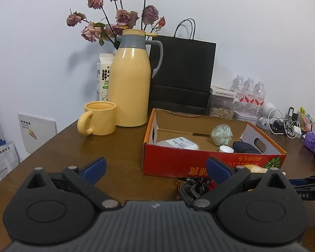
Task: Organize objects
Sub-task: 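Lower the left gripper onto the black braided cable and grasp it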
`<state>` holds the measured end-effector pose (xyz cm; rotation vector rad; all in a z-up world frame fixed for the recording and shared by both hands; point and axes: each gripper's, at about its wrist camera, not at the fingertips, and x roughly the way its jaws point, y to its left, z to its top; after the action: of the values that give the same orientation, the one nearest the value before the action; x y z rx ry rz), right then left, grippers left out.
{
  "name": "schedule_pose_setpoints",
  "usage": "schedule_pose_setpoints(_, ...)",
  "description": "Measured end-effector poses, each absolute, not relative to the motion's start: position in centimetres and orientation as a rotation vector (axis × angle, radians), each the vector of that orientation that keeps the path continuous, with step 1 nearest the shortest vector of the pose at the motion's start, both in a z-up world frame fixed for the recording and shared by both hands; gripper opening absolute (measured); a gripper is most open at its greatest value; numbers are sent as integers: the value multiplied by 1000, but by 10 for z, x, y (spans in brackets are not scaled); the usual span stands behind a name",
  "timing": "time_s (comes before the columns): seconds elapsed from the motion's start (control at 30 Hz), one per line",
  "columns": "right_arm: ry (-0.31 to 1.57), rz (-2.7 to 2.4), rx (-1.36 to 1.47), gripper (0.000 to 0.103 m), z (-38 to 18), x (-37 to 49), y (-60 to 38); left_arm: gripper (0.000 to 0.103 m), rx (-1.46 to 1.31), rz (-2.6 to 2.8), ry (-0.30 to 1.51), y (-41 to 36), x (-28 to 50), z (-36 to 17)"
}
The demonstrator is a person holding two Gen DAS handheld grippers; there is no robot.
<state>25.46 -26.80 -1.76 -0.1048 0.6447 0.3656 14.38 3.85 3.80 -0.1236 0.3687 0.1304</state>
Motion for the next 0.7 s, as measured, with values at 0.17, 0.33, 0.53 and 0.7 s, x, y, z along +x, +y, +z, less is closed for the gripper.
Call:
schedule_pose_setpoints(0.17,631,378,-121,6,-16,250,-262,103,-125,129,370,37,142,38)
schedule_pose_setpoints(0.33,571,375,-99,4,-11,239,-265,103,-124,139,367,39,138,39)
schedule_pose_setpoints(0.53,487,356,-96,4,-4,219,-267,103,-130,158,372,45,136,35)
schedule_pose_setpoints(0.7,437,346,-107,4,-1,204,-265,103,-133,175,396,51,137,28)
